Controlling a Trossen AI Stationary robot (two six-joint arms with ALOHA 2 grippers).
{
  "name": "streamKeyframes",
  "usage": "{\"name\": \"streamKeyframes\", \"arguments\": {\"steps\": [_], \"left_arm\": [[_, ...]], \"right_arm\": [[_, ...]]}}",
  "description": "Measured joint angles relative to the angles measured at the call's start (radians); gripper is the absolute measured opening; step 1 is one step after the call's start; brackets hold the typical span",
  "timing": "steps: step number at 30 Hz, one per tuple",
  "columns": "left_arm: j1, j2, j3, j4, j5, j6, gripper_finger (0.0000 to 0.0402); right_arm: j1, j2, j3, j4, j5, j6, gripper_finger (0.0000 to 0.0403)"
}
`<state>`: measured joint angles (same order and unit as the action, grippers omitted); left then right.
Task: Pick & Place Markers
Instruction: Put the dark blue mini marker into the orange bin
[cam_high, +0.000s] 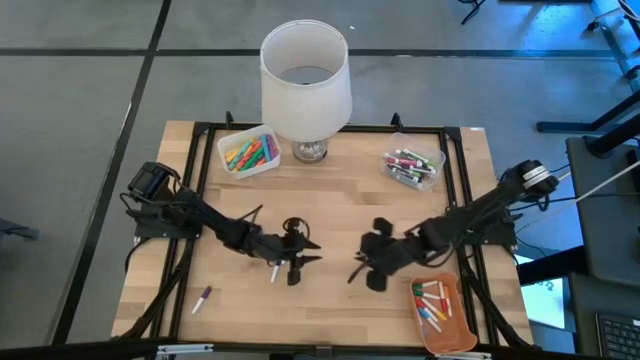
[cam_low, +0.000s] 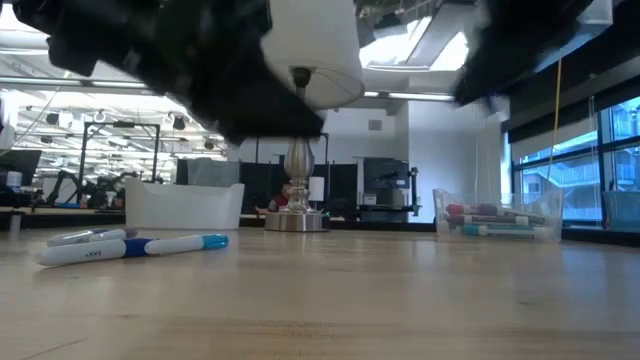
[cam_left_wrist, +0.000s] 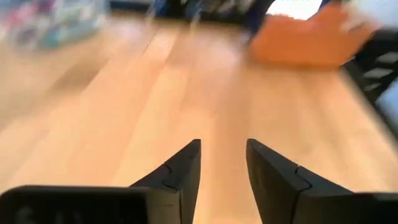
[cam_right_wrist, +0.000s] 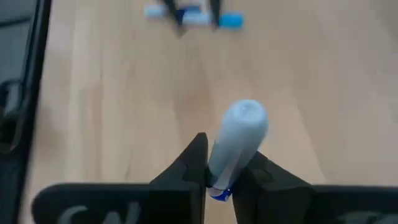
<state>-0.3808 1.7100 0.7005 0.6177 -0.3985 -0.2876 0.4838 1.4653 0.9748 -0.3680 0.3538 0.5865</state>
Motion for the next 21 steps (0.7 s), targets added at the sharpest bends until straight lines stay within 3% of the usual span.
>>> {"name": "streamKeyframes", "arguments": {"steps": [5, 9, 17, 21], "left_arm": [[0.009, 0.000, 0.000, -0.227, -0.029, -0.161, 0.0134], [0.010, 0.000, 0.000, -0.349, -0.019, -0.270, 0.0136], [0.012, 0.000, 0.000, -0.376, -0.029, -0.320, 0.0136], [0.017, 0.000, 0.000, -0.375, -0.028, -0.345, 0.0136]], "right_arm": [[0.122, -0.008, 0.189, -0.375, -0.079, 0.183, 0.0042], [0.224, -0.010, 0.265, -0.534, -0.228, 0.322, 0.0042], [0.368, 0.003, 0.179, -0.577, -0.386, 0.688, 0.0042], [0.401, 0.016, 0.124, -0.580, -0.485, 0.724, 0.0073]]}}
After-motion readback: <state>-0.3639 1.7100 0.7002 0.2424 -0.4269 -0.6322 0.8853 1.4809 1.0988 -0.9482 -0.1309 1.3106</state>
